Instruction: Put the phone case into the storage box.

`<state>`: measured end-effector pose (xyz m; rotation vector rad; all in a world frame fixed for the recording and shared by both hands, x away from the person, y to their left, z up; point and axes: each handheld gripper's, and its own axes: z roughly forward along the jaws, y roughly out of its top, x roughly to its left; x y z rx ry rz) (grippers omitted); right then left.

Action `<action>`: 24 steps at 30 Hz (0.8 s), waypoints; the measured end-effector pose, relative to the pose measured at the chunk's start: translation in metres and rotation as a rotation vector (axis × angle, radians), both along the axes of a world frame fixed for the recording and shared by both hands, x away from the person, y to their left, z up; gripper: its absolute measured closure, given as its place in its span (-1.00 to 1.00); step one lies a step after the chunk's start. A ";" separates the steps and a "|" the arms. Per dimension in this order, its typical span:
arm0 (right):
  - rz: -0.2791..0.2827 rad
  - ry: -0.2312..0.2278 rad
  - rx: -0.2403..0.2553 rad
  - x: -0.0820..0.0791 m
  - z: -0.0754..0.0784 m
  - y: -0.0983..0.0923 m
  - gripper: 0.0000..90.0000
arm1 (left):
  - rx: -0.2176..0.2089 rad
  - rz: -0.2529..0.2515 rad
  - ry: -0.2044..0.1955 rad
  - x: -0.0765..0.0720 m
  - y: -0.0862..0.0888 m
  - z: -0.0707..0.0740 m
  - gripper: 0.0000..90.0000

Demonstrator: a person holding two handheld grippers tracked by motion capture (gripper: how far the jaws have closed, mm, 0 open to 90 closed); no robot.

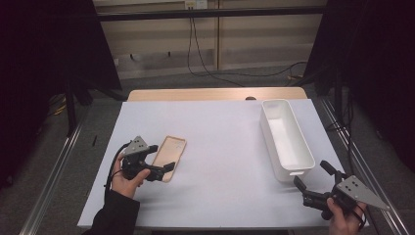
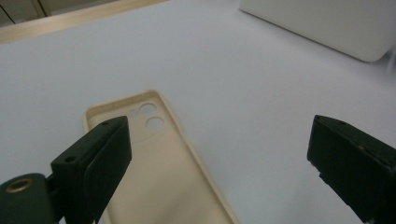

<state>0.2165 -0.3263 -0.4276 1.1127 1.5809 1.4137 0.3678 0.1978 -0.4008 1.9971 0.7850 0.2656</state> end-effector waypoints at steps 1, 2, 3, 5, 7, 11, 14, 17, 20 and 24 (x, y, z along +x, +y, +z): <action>-0.001 0.000 0.002 0.000 0.000 0.000 -1.00 | -0.006 0.019 0.014 0.002 0.002 0.000 -0.86; 0.000 0.001 0.001 0.000 0.000 0.000 -1.00 | -0.002 0.038 0.021 0.004 0.005 -0.001 -0.86; 0.000 0.000 0.001 0.000 0.000 0.000 -1.00 | 0.008 0.058 0.021 0.005 0.007 -0.001 -0.86; 0.000 0.001 0.001 0.000 0.000 0.000 -1.00 | 0.019 0.084 0.011 0.008 0.010 -0.002 -0.86; 0.000 0.001 0.001 0.000 0.000 0.000 -1.00 | 0.024 0.099 0.011 0.010 0.015 -0.001 -0.86; 0.000 0.000 -0.001 0.000 0.000 0.000 -1.00 | 0.033 0.125 0.026 0.013 0.023 0.000 -0.86; 0.001 -0.002 -0.003 0.000 0.000 0.000 -1.00 | 0.052 0.145 0.035 0.015 0.028 0.001 -0.86; -0.001 -0.002 -0.004 0.000 0.000 0.000 -1.00 | 0.079 0.152 0.049 0.017 0.031 0.000 -0.86; -0.002 0.000 -0.002 0.001 0.000 0.000 -1.00 | 0.106 0.136 0.062 0.022 0.032 -0.003 -0.86; -0.002 0.000 -0.001 0.001 0.000 0.001 -1.00 | 0.150 0.121 0.103 0.030 0.030 -0.006 -0.85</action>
